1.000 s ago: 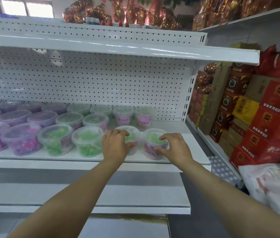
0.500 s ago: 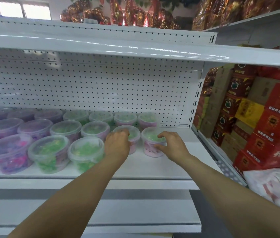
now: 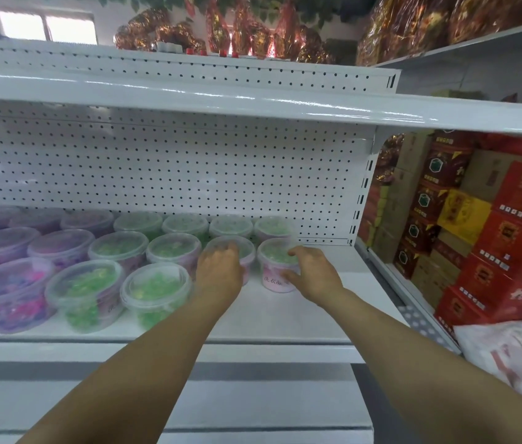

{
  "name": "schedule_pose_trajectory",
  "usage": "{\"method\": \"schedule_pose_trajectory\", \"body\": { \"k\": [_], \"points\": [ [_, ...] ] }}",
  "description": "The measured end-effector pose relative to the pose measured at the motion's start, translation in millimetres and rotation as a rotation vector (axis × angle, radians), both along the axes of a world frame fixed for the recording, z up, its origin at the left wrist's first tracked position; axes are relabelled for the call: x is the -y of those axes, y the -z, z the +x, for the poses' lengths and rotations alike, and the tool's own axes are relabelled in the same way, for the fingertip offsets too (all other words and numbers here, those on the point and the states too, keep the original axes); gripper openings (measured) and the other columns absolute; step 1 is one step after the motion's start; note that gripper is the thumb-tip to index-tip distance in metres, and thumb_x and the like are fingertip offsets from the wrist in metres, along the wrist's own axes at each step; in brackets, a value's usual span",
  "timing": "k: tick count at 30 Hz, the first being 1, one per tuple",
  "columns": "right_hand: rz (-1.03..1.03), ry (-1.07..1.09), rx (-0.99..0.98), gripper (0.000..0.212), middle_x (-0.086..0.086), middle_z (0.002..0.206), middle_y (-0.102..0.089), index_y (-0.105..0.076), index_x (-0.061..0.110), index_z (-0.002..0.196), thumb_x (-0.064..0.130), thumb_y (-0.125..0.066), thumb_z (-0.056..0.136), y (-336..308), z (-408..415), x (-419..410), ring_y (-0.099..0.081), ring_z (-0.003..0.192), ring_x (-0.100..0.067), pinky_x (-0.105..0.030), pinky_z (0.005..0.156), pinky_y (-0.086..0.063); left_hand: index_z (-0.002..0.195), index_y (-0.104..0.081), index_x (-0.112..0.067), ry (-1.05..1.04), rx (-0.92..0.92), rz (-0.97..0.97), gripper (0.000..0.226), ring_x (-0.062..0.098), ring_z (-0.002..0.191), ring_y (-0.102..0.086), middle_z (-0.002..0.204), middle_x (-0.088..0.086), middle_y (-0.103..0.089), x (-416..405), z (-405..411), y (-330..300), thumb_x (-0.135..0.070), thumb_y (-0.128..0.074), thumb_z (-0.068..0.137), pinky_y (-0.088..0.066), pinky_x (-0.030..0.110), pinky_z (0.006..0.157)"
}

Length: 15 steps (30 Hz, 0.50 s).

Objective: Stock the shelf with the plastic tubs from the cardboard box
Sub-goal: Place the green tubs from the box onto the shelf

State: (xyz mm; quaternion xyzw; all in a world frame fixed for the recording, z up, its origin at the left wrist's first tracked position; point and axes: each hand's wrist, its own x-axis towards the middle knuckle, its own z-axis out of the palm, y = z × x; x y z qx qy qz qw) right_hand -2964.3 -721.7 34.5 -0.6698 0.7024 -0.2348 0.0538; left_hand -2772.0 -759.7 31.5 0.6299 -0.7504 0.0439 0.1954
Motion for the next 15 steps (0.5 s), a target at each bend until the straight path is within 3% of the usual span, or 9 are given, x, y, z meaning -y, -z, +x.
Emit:
{"method": "schedule_pose_trajectory", "body": {
  "k": [2, 6, 15],
  "points": [
    [-0.018, 0.008, -0.004, 0.058, -0.008, 0.143, -0.046, -0.049, 0.021, 0.139, 0.041, -0.069, 0.088, -7, -4, -11, -0.044, 0.132, -0.022, -0.034, 0.100, -0.042, 0.126, -0.056, -0.014, 0.014, -0.034, 0.004, 0.044, 0.029, 0.112, -0.056, 0.116, 0.009, -0.065, -13, -9, -7, -0.036, -0.061, 0.089, -0.041, 0.035, 0.092],
    [-0.052, -0.001, -0.034, 0.059, -0.007, 0.142, -0.050, -0.048, 0.019, 0.140, 0.047, -0.064, 0.090, -30, -18, -43, -0.037, 0.137, -0.022, -0.036, 0.101, -0.041, 0.118, -0.058, -0.013, 0.035, -0.090, -0.026, 0.045, 0.030, 0.112, -0.056, 0.114, 0.009, -0.066, -45, -32, -29, -0.050, -0.052, 0.091, -0.039, 0.037, 0.092],
    [-0.146, 0.064, 0.011, 0.063, -0.009, 0.135, -0.056, -0.048, 0.017, 0.137, 0.062, -0.049, 0.093, -85, -77, -153, -0.054, 0.122, -0.029, -0.037, 0.090, -0.046, 0.118, -0.056, -0.008, 0.087, -0.191, -0.073, 0.054, 0.035, 0.113, -0.054, 0.117, 0.016, -0.063, -146, -82, -71, -0.053, -0.039, 0.095, -0.041, 0.041, 0.092]
  ]
}}
